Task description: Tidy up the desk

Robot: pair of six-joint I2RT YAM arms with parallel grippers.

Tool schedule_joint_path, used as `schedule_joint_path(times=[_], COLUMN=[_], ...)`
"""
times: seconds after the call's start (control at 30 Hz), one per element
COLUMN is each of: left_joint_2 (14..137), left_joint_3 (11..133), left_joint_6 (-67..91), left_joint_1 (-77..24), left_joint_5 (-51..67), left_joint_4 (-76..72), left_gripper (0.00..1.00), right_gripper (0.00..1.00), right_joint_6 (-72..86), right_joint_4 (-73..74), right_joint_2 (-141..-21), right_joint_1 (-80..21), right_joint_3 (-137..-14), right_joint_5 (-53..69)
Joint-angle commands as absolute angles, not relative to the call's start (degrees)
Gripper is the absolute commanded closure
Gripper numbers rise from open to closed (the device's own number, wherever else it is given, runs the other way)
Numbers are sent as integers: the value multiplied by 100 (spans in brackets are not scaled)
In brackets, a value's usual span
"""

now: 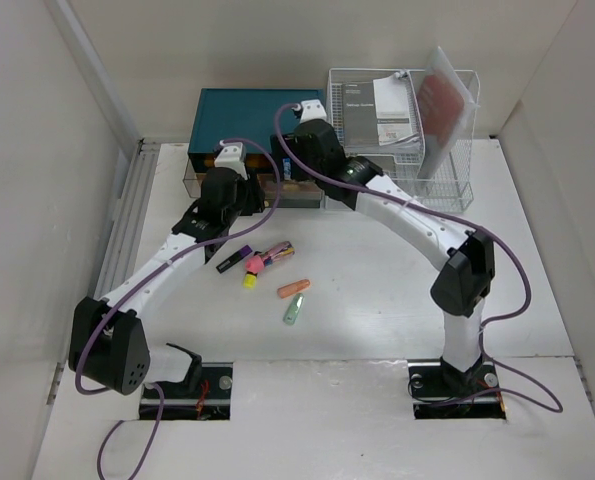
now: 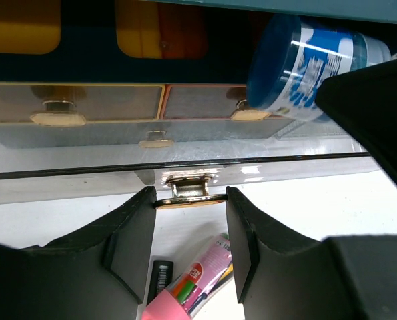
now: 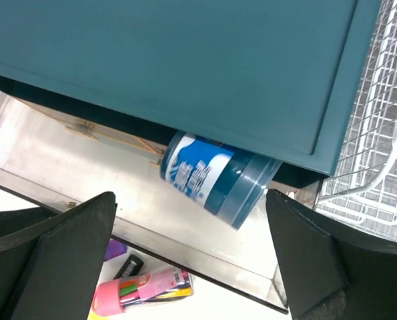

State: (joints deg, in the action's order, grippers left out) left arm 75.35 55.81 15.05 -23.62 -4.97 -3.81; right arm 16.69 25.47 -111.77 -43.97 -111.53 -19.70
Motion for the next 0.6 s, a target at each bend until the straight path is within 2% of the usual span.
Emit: schedule_joint_path(times=[0.0,0.07,0.2,0.23,0.3,0.33,0.4,0.47,0.57], left_joint_2=[7602,7655,7927,7989,8199,8287,8515,8648,8885], left_joint_3=[5783,5783,6054,6117,6318,6398,6538,6714,6907], left_joint_6=[1521,1521,1521,1468,1468,1468,1468,1468,1468], left_joint_1=[-2391,-2391,-2391,-2391,-2391,-2391,-2330,-2329,-2198], left_joint_5=[-536,-536,-589,-589,-589,-589,-589,-589,-589], left_joint_4=[-677,-677,-677,-677,-677,-677,-677,-738,-738], left_gripper=[78,78,80,80,80,80,80,80,77], right_gripper=[2,4,15,24,36,49,61,67,67], right_joint_6=[1635,1486,1240,1239,1160,1108,1107,1107,984], right_joint_4=[2163,1918,1495,1425,1293,1240,1100,1029,1028], right_joint_2=[-10679,-10399,-9820,-9704,-9371,-9256,-9028,-8746,-8569], right_joint_1=[-4447,-4447,-4447,-4447,-4447,-4447,-4386,-4325,-4219], right_joint_3=[-11066,-10865,-10451,-10372,-10117,-10012,-9688,-9484,-9220], right_joint_5=[-2074,-2136,-2565,-2767,-2839,-2900,-2813,-2708,-2558])
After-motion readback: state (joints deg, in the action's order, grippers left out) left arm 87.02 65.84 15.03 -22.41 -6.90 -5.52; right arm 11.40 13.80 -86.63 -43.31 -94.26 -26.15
